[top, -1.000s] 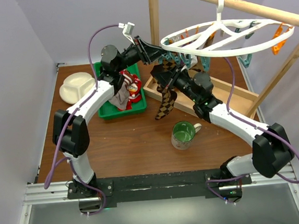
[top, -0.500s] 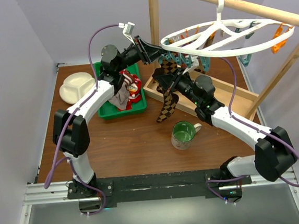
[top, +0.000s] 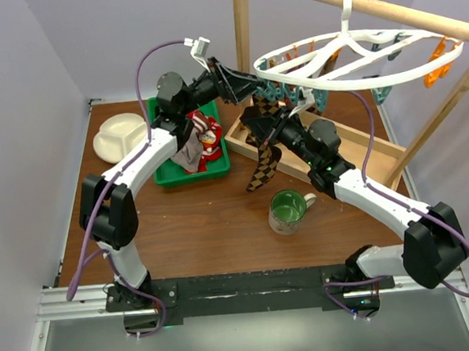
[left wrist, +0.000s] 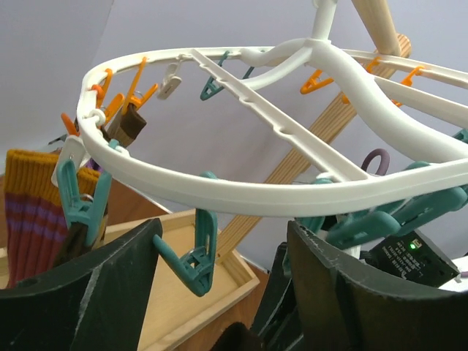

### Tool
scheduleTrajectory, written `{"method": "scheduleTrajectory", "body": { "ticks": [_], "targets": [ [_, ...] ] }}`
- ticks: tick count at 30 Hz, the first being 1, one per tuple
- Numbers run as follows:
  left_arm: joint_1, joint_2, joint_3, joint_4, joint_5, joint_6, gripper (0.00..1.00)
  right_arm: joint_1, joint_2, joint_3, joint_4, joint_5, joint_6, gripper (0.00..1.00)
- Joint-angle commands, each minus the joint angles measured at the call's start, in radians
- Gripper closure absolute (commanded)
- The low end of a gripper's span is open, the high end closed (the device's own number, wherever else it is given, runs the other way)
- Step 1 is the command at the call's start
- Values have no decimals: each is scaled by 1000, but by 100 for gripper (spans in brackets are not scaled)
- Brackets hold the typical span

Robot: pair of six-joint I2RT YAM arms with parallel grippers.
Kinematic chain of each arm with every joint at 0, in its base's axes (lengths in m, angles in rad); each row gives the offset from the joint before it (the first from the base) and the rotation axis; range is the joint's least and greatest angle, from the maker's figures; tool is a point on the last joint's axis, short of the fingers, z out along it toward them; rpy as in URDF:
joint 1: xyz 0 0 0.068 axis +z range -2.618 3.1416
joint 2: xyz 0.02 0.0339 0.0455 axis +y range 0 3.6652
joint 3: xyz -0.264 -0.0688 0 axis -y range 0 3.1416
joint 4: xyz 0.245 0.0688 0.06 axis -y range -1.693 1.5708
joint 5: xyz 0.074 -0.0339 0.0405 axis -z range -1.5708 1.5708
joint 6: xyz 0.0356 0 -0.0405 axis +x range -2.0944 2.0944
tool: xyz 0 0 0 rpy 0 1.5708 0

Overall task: Remove the socks clipped to the hanger
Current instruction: Remove the sock from the hanger.

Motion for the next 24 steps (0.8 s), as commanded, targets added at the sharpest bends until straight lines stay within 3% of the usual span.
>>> {"method": "scheduleTrajectory", "body": {
  "ticks": [1,17,24],
  "targets": [
    [4,-113,-61,10,-29,63,23,4,-35,-9,9,2,-20,100],
    [21,-260,-259,-111,-177,229,21,4,-31,-12,13,-2,-19,100],
    [20,-391,-538,25,-187,177,24,4,-28,8,-16,12,-5,100]
  ]
}}
